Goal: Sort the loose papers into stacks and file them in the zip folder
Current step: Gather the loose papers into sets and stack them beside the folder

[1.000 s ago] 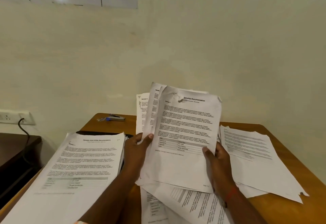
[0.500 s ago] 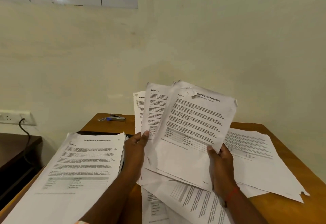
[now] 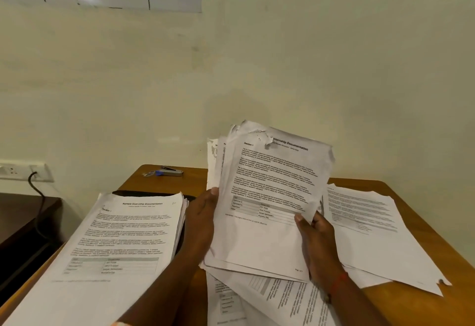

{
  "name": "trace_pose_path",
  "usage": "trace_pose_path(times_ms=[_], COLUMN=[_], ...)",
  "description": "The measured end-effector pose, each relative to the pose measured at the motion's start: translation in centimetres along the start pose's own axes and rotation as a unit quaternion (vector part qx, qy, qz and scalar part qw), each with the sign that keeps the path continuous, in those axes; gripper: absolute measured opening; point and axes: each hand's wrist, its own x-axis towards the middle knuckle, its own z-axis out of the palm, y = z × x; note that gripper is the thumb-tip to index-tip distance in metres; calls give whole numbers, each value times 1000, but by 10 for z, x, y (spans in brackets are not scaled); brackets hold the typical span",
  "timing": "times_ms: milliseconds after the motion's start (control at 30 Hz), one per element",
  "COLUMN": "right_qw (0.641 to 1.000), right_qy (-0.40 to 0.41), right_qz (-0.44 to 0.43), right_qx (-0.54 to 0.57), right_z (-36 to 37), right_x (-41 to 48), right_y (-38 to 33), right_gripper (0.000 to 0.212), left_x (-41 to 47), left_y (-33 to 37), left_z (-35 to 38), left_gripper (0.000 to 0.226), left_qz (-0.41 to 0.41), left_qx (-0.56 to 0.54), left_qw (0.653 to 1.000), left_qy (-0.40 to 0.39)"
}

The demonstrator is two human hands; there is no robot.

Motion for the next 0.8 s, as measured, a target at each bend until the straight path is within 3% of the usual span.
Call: trace_pose_path(times_ms=[300, 500, 800], right_qw=[1000, 1000, 998], right_qy=[-2, 18, 60], right_qz=[-3, -9, -15], right_qx=[-8, -14, 7], right_z=[3, 3, 3], right_x=[-3, -2, -1], right_y=[-3, -3, -2], right_gripper=[30, 28, 31], left_x=[10, 10, 12], left_y=[-8, -4, -8], left_z=[-4, -3, -4], left_gripper=[3, 22, 20], left_qz=[-24, -58, -26], left_qx=[57, 2, 14], left_qw=[996, 994, 994], left_qy=[72, 92, 102])
